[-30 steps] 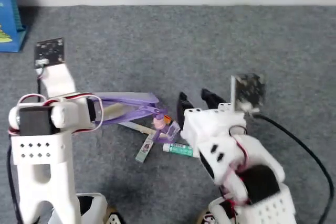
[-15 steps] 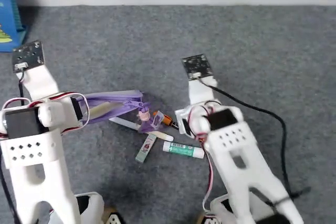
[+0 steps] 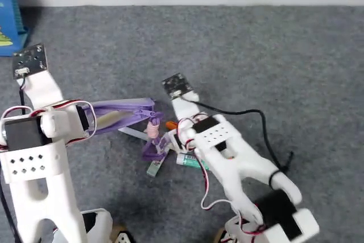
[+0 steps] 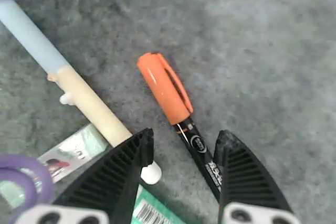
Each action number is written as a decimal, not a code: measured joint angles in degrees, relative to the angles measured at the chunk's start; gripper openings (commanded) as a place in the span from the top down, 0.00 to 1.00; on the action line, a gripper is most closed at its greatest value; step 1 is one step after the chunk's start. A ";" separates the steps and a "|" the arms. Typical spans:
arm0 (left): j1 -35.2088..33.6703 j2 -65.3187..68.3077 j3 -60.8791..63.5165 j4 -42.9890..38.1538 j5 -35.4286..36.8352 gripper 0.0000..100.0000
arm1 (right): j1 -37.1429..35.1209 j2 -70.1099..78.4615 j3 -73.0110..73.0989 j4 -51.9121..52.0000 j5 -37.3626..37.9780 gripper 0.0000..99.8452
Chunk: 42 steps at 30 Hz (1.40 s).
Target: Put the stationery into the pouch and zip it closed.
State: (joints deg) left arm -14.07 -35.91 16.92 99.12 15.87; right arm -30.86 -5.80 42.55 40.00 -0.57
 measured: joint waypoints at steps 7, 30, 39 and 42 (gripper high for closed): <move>0.00 0.00 0.00 0.00 0.00 0.99 | 0.53 4.48 -0.09 -1.76 3.52 0.99; 5.80 0.00 0.00 0.00 1.23 0.99 | 11.87 -28.13 0.44 17.85 6.51 0.99; 5.98 0.00 0.00 0.00 1.58 0.99 | 11.52 -59.60 0.44 24.35 6.51 0.99; 5.98 0.00 0.00 0.00 1.58 0.99 | 8.70 -68.13 0.44 24.35 6.51 0.99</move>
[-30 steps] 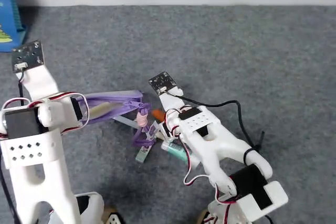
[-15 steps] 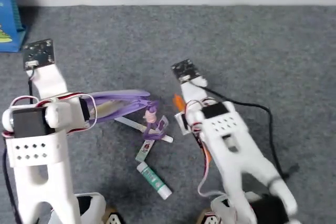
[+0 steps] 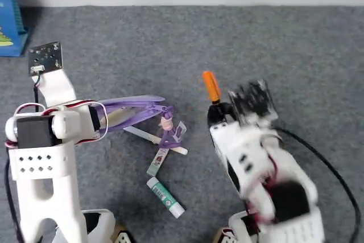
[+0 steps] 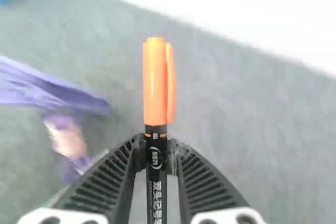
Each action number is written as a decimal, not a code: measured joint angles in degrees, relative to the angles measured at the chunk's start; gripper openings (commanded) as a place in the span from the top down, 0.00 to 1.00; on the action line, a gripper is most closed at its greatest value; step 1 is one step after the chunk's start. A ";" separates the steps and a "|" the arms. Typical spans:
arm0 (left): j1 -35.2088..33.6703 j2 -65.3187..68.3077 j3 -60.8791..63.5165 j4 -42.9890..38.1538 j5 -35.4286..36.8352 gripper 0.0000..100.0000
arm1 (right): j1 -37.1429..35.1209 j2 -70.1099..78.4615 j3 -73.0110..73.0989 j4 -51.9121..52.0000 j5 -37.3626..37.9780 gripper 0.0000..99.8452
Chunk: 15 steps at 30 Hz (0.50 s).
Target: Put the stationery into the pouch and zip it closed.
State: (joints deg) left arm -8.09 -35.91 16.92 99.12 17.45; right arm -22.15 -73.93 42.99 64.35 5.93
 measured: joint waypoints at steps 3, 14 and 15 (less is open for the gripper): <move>0.00 0.00 0.00 0.00 0.00 0.99 | -5.27 -7.03 0.00 -0.97 0.00 0.99; 0.00 0.00 0.00 0.00 0.00 0.99 | -19.96 -9.14 0.00 -21.54 -8.44 0.99; 0.00 0.00 0.00 0.00 0.00 0.99 | -20.92 -8.35 0.00 -23.47 -9.23 0.99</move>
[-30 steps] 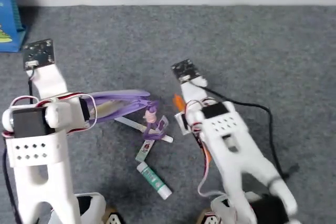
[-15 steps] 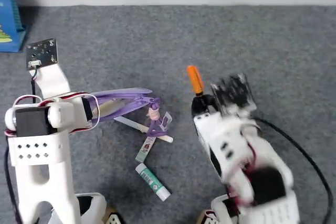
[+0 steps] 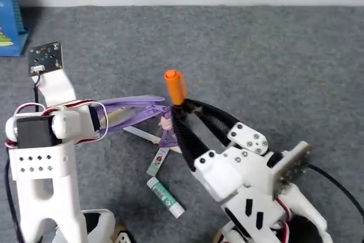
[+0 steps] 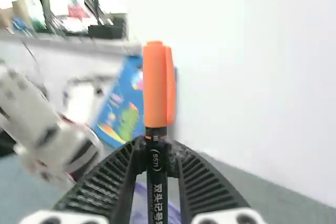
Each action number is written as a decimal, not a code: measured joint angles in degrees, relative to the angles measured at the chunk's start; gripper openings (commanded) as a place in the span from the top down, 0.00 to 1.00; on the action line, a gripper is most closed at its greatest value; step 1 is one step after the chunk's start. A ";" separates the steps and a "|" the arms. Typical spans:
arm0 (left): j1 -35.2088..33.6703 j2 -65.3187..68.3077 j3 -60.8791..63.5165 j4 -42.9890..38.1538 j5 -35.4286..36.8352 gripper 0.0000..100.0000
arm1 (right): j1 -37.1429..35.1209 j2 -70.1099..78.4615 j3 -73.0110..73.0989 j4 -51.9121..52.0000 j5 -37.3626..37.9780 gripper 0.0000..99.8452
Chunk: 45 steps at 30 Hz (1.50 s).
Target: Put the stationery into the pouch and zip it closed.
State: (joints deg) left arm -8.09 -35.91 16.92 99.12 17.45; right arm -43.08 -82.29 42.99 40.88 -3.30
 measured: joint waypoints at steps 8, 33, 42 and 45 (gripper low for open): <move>0.00 0.00 0.00 0.00 0.00 0.99 | -2.20 8.44 6.15 -18.55 -1.67 0.99; 0.00 0.00 0.00 0.00 0.00 0.99 | -6.51 33.85 23.12 -67.43 -1.67 0.99; 0.00 0.00 0.00 0.00 0.00 0.99 | -6.51 34.37 31.12 -67.87 6.86 0.93; 0.00 0.00 0.00 0.00 0.00 0.99 | -6.59 32.18 31.82 -66.29 7.74 0.82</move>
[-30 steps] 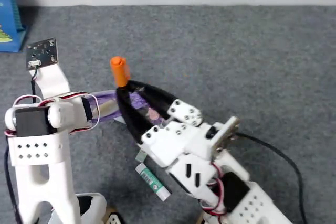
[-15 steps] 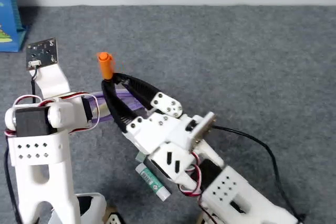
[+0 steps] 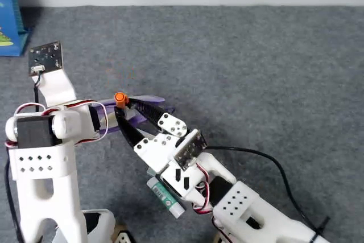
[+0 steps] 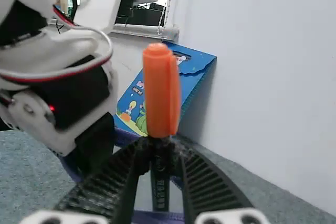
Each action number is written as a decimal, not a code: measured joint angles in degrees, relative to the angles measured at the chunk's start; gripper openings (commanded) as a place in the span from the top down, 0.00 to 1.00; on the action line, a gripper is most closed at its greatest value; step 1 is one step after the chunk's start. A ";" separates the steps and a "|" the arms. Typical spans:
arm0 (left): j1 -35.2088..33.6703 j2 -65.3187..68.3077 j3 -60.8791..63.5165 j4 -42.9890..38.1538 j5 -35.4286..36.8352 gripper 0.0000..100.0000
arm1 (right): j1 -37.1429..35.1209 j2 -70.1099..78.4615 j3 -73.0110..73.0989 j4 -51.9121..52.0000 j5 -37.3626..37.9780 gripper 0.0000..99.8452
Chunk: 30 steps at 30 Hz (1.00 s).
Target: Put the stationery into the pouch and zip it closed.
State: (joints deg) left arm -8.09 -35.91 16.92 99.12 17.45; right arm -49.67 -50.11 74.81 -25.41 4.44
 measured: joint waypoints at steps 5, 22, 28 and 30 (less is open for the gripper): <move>0.00 0.00 0.00 0.00 0.00 0.99 | -0.09 -8.26 -0.53 14.07 0.00 0.76; -4.48 0.00 0.00 0.00 0.00 0.99 | 4.22 -30.33 -8.70 59.25 -8.62 0.78; -9.23 0.00 0.00 0.00 0.00 0.99 | 13.63 -26.64 -8.70 71.12 -10.81 0.78; -10.20 0.00 0.00 0.00 0.00 0.99 | 14.68 -23.56 -8.70 72.44 -10.81 0.78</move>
State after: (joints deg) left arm -18.29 -35.91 16.92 99.12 17.45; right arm -34.99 -73.67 66.11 47.03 -6.37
